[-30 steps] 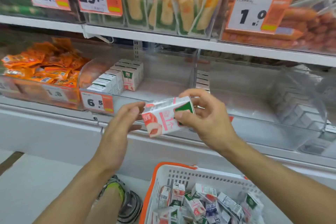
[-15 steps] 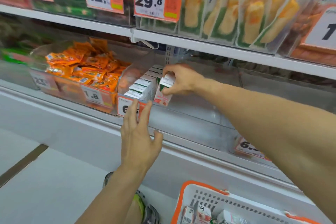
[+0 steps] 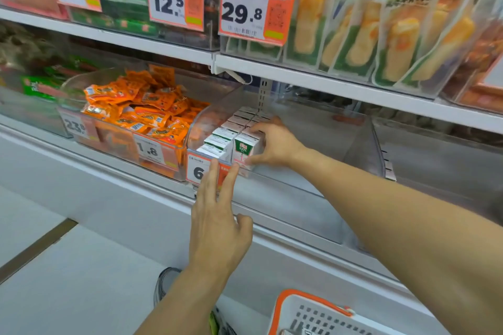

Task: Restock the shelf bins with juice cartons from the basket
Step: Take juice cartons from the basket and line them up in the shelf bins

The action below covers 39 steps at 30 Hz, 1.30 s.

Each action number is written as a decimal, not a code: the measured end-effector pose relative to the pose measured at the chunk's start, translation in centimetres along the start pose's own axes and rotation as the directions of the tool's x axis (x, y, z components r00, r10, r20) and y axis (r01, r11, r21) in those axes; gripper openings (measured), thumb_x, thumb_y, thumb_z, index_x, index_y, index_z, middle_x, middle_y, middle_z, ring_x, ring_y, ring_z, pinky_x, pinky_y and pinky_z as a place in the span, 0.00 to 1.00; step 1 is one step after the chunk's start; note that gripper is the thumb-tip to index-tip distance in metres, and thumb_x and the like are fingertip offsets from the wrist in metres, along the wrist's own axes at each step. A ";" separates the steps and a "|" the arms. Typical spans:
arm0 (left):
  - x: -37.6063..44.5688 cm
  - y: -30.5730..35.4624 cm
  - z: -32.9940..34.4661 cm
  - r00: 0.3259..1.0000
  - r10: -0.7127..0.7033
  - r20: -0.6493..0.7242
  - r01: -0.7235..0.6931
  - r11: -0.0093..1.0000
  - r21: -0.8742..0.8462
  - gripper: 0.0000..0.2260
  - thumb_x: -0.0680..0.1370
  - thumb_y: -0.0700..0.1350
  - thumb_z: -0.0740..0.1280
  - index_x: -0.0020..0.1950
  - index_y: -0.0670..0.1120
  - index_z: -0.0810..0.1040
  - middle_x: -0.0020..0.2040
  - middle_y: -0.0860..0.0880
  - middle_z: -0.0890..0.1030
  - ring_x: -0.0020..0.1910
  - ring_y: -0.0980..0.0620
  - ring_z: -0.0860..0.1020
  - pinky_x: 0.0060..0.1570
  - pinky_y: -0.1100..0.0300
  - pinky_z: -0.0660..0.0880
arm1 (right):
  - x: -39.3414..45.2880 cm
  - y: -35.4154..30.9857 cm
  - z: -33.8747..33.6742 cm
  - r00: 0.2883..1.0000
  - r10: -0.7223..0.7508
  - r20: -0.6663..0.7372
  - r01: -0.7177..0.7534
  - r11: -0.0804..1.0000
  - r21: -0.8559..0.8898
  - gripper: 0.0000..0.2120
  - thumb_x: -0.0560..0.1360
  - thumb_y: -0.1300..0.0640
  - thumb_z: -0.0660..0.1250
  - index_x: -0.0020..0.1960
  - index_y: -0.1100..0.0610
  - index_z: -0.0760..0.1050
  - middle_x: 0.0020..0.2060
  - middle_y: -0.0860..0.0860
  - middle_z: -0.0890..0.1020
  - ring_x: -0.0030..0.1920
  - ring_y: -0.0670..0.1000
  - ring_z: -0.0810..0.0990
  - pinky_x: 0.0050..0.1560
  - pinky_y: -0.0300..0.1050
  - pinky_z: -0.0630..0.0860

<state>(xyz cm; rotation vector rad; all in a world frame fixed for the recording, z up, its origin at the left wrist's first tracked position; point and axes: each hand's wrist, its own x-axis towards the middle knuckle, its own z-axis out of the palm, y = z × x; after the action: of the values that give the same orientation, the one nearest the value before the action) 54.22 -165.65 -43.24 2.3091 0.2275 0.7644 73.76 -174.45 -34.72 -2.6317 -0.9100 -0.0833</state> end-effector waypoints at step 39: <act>-20.1 1.1 13.7 0.310 -0.354 0.882 -0.404 0.791 0.460 0.21 0.77 0.53 0.69 0.63 0.43 0.70 0.58 0.43 0.75 0.52 0.46 0.73 0.52 0.54 0.74 | -48.3 13.9 16.7 0.473 0.295 0.830 -0.544 0.839 0.012 0.30 0.68 0.62 0.78 0.66 0.52 0.72 0.50 0.46 0.76 0.44 0.45 0.76 0.42 0.31 0.70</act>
<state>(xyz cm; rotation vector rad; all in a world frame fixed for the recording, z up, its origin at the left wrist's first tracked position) 45.86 -181.25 -59.96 2.9395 -0.1746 -1.0150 42.94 -207.17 -62.79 -2.4704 -0.3621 1.3901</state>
